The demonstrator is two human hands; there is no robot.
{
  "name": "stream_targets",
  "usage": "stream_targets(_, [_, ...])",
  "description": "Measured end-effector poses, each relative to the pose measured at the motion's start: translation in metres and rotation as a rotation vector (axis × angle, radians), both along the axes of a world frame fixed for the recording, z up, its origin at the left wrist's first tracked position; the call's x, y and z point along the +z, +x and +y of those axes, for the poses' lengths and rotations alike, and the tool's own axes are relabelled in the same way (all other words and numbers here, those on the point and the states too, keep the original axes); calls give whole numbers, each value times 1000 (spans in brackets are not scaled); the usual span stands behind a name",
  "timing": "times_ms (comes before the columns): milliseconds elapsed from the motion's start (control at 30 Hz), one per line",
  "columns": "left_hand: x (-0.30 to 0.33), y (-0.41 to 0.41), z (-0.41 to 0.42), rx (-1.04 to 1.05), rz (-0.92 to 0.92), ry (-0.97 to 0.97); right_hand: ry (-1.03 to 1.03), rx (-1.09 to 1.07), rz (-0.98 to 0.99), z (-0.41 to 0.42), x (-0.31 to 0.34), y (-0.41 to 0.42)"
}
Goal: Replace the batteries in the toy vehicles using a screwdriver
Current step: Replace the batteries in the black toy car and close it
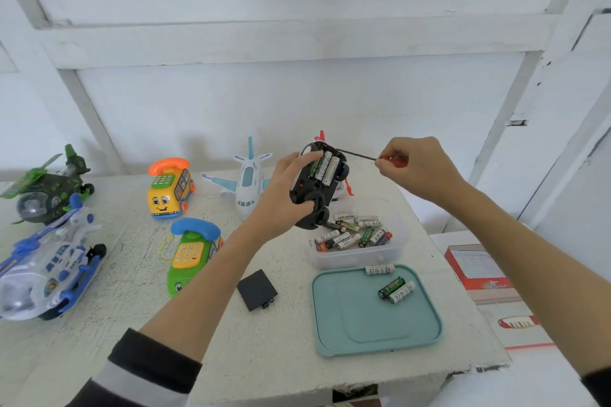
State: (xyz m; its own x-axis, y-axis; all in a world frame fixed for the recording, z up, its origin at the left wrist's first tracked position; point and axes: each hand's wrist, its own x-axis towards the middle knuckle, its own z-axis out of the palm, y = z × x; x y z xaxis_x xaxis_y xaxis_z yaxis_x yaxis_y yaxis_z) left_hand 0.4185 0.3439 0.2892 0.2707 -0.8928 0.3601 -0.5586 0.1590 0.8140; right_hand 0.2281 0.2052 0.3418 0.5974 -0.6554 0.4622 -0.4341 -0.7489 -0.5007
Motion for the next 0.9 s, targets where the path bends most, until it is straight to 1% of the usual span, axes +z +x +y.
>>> stream_targets(133, [-6,8,-4,0,-103,23,-11,1,73,-2,0,-2])
stream_targets(333, [-6,13,-12,-117,-147,77,-8,-32,203,-7,-2,-2])
stream_targets(467, [-8,11,-20,-153,-249,106,7,-61,286,-12,-1,-4])
stream_targets(667, [1,10,-27,-187,-311,166,31,-36,376,-20,8,-7])
stream_targets(833, [5,4,-32,-226,-455,249,14,-27,460,-24,6,-9])
stream_targets(900, [4,4,-34,-217,-412,248,29,-30,441,-25,5,-11])
